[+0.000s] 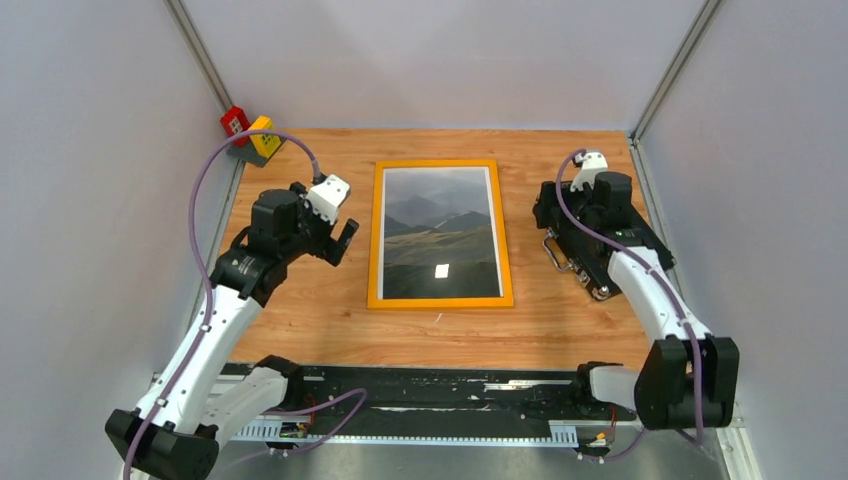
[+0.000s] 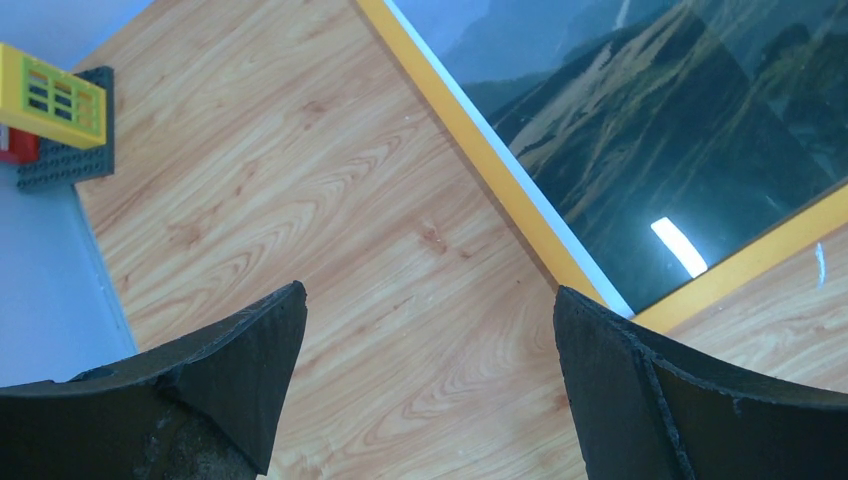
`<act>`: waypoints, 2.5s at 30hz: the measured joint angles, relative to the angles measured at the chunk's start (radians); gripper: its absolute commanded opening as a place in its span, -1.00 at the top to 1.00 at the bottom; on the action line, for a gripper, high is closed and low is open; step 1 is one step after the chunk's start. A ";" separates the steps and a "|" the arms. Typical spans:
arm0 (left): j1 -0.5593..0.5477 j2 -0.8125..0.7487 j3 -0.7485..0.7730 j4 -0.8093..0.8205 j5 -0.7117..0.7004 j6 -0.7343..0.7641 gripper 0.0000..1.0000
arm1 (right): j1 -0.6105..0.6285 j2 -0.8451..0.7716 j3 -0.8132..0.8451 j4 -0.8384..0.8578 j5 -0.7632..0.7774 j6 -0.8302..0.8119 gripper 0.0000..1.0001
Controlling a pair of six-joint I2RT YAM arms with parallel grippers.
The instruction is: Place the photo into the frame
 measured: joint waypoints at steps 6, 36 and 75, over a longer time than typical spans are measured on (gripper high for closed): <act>0.066 -0.035 -0.005 0.018 0.001 -0.056 -1.00 | -0.008 -0.165 -0.047 -0.007 0.081 -0.024 -1.00; 0.235 -0.089 -0.115 0.111 -0.006 -0.137 -1.00 | -0.027 -0.213 -0.109 -0.031 0.160 -0.042 -1.00; 0.296 -0.254 -0.251 0.246 -0.027 -0.183 -1.00 | -0.198 -0.497 -0.156 -0.081 -0.027 -0.032 -1.00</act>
